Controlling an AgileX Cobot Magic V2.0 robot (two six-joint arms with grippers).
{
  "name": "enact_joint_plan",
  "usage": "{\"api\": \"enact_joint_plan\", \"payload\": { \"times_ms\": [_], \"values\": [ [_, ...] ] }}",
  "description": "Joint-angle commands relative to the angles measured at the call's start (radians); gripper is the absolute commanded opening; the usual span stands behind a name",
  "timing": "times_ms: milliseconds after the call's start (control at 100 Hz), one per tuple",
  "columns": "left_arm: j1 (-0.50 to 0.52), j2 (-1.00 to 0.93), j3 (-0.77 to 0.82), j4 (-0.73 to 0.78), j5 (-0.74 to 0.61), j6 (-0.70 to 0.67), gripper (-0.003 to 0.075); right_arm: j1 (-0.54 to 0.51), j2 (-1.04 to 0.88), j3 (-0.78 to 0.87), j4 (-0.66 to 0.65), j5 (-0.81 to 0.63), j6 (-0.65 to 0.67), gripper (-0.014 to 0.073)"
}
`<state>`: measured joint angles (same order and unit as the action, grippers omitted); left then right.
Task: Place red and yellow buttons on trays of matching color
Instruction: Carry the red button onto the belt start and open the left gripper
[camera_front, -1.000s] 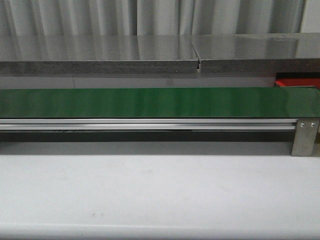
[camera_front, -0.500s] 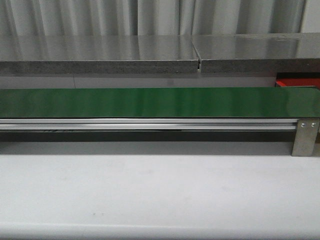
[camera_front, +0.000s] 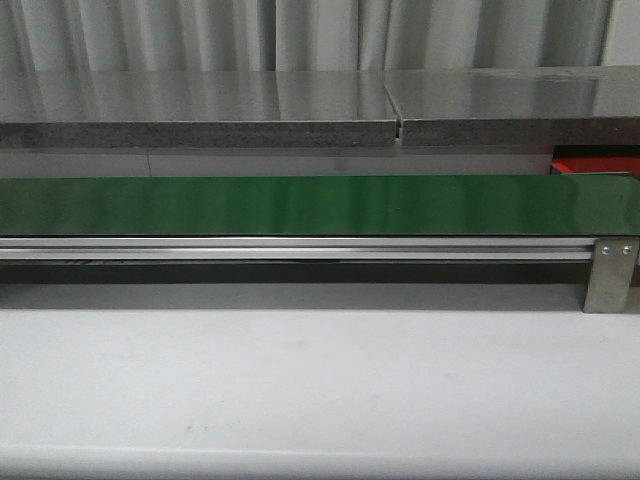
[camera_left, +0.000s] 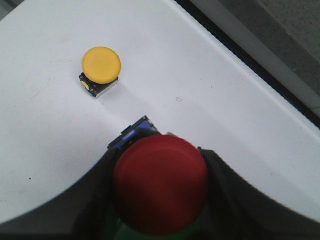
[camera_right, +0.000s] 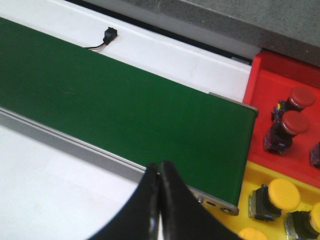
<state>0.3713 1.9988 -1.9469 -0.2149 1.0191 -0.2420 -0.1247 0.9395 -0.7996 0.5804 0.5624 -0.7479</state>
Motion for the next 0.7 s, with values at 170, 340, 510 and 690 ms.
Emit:
{"api": "enact_joint_plan", "payload": {
  "times_ms": [170, 340, 510, 690],
  "values": [
    [-0.064, -0.063, 0.017, -0.046, 0.06, 0.14, -0.002, 0.003, -0.016, -0.022, 0.017, -0.047, -0.003, -0.0109],
    [-0.11, -0.032, 0.023, -0.053, 0.1, 0.194, -0.002, 0.003, -0.016, -0.022, 0.017, -0.047, -0.003, -0.0109],
    [-0.133, -0.018, 0.025, -0.057, 0.096, 0.201, -0.002, 0.003, -0.016, -0.022, 0.017, -0.047, -0.003, -0.0109],
    [-0.135, -0.003, 0.039, -0.059, 0.088, 0.209, -0.002, 0.003, -0.016, -0.022, 0.017, -0.047, -0.003, -0.0109]
  ]
}}
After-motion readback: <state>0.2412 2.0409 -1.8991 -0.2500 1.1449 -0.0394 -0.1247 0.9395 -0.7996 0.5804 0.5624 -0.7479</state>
